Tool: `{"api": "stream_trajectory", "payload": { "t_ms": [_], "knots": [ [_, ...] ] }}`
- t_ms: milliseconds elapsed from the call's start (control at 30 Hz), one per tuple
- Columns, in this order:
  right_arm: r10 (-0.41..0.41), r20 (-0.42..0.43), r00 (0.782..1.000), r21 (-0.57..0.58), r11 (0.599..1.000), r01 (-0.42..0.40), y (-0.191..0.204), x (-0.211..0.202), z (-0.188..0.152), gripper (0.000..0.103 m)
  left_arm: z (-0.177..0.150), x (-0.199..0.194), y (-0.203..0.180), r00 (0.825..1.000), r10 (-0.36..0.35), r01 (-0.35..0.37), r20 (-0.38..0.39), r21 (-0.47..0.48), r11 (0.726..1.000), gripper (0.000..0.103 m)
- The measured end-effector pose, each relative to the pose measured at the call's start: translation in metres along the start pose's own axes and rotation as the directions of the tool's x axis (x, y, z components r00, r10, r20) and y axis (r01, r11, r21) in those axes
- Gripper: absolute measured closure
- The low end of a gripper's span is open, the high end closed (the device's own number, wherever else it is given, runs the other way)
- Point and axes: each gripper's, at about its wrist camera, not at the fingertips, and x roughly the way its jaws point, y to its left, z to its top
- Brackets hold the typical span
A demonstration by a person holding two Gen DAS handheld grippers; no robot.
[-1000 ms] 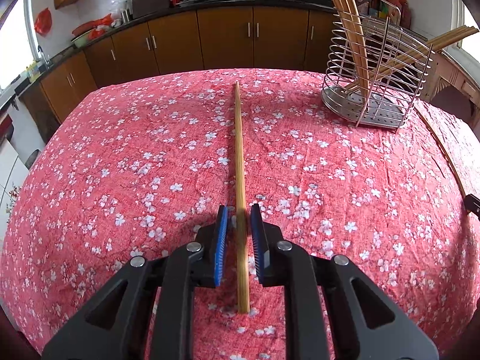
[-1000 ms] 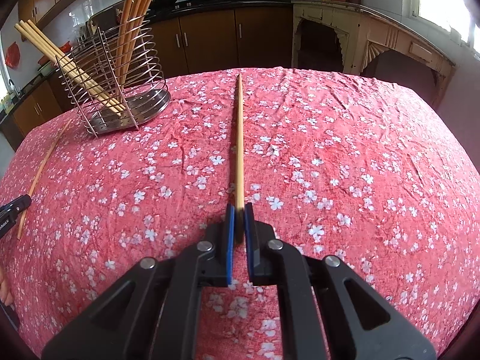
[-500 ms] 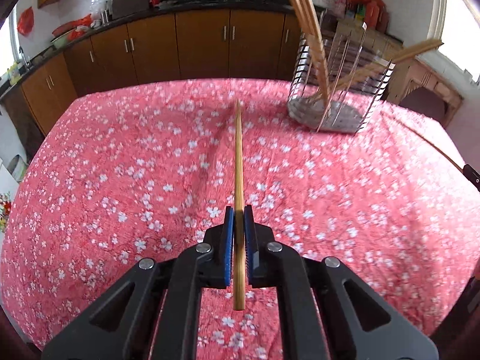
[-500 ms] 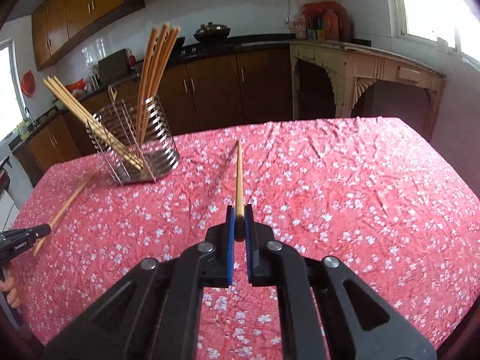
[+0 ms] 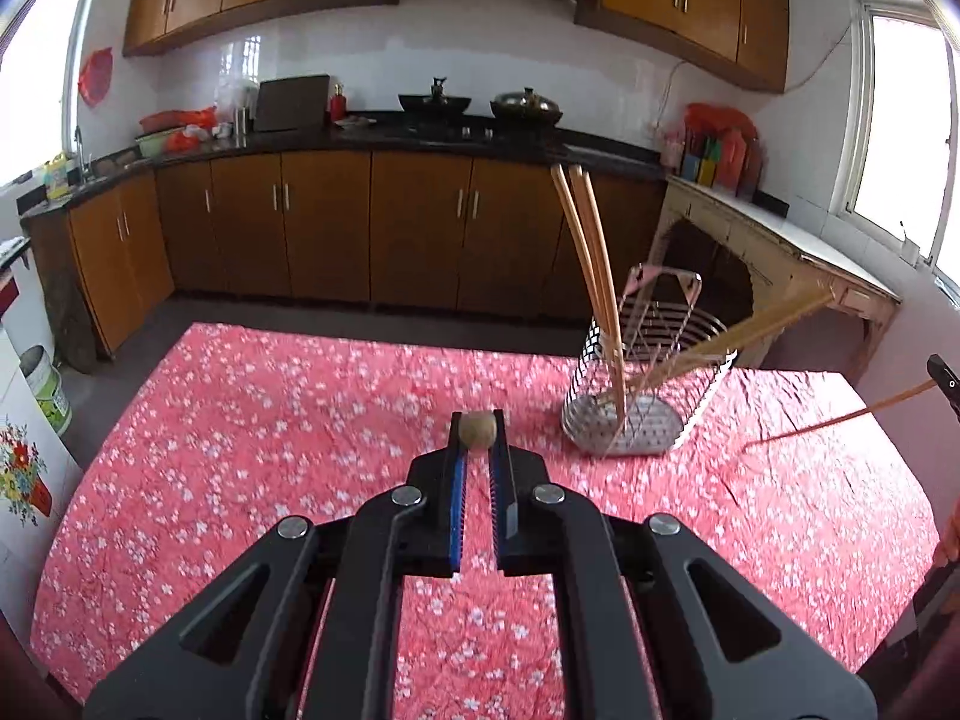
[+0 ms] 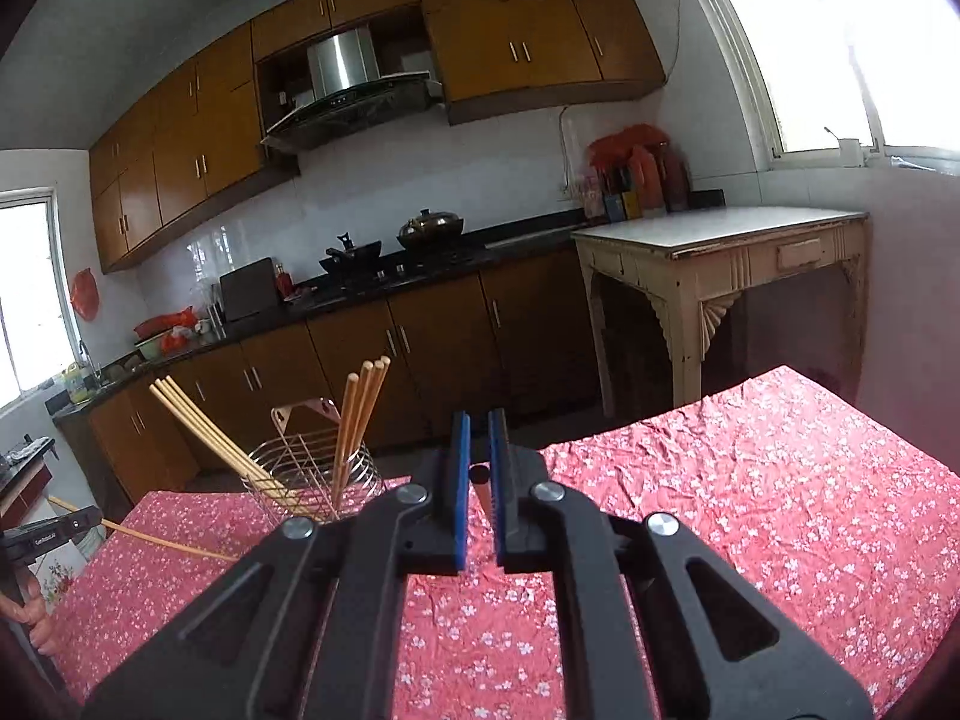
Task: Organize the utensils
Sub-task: 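Lift both held chopsticks upright and carry them above the wire holder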
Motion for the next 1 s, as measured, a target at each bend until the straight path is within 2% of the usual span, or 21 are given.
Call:
{"api": "stream_trajectory", "payload": {
  "t_ms": [267,600,833,1000],
  "knots": [
    [0.020,0.055,0.998,0.000,1.000,-0.020,0.013,0.003,0.019,0.096,0.019,-0.001,-0.005,0.999,0.003,-0.002,0.041,-0.025,1.000,0.096],
    [0.027,0.054,0.998,-0.060,0.998,-0.023,0.038,0.004,0.040,0.096,0.030,-0.013,-0.011,0.996,-0.021,0.022,0.084,-0.011,1.000,0.096],
    [0.024,0.027,0.999,-0.089,0.996,-0.021,0.048,0.009,0.030,0.096,0.028,-0.012,-0.017,0.995,-0.048,0.049,0.084,0.001,0.999,0.096],
    [0.028,0.047,0.998,-0.104,0.994,-0.023,0.054,0.005,0.025,0.096,0.026,-0.007,-0.017,0.996,-0.049,0.050,0.072,-0.008,0.999,0.096]
  ]
}}
